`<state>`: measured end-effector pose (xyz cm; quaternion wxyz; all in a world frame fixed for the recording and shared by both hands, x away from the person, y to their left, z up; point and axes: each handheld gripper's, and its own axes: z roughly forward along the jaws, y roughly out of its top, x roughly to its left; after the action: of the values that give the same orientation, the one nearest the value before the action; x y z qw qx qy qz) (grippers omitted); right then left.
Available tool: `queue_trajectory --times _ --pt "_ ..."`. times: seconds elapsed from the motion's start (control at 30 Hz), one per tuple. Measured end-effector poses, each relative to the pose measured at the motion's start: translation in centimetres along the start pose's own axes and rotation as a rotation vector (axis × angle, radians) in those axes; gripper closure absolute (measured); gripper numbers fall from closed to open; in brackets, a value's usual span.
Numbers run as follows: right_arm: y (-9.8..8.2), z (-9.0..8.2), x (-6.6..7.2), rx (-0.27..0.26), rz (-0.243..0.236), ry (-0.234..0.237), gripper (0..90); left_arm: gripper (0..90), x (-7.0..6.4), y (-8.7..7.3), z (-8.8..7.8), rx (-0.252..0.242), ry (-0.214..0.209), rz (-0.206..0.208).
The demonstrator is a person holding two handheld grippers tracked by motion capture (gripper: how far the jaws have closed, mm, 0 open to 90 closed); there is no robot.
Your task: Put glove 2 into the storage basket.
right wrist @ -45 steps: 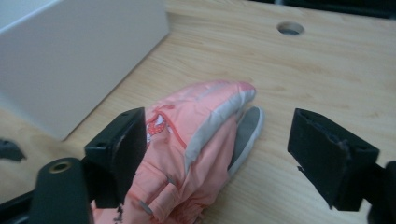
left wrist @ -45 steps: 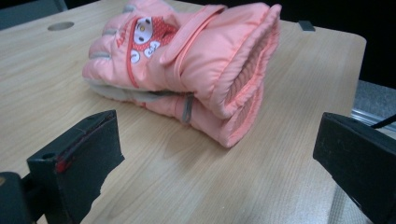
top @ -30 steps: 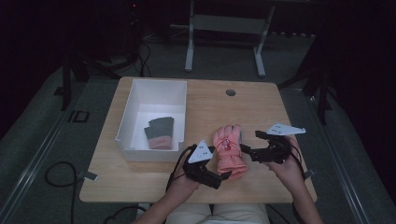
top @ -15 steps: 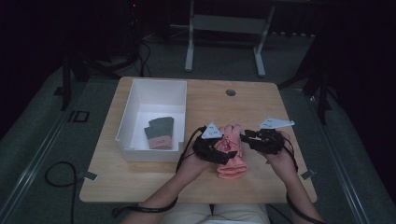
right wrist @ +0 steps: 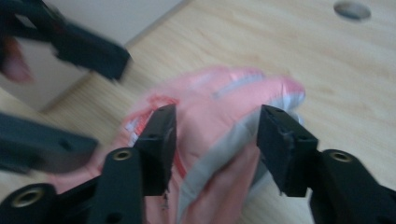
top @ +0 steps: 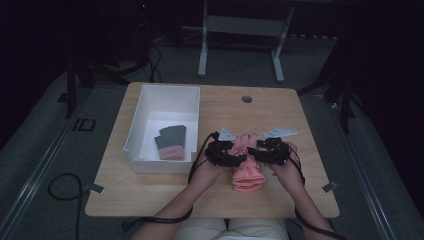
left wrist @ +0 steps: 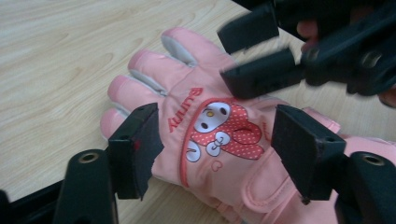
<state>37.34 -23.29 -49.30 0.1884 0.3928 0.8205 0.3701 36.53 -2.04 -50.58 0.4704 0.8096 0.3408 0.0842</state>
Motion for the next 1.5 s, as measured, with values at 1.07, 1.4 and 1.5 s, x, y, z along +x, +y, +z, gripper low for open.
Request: queue_trajectory --times 1.07,1.4,1.5 --pt "-3.5 1.7 -1.9 0.114 0.091 0.133 67.2 70.9 2.9 -1.5 5.1 0.201 -0.178 -0.260" --pt "-2.1 -1.8 -1.5 0.034 0.098 0.129 68.8 73.2 -0.3 2.3 2.0 0.182 -0.099 -0.116" --pt "-1.5 -2.8 -1.4 0.012 0.100 0.132 68.9 73.5 -0.7 3.2 1.1 0.180 -0.093 -0.098"
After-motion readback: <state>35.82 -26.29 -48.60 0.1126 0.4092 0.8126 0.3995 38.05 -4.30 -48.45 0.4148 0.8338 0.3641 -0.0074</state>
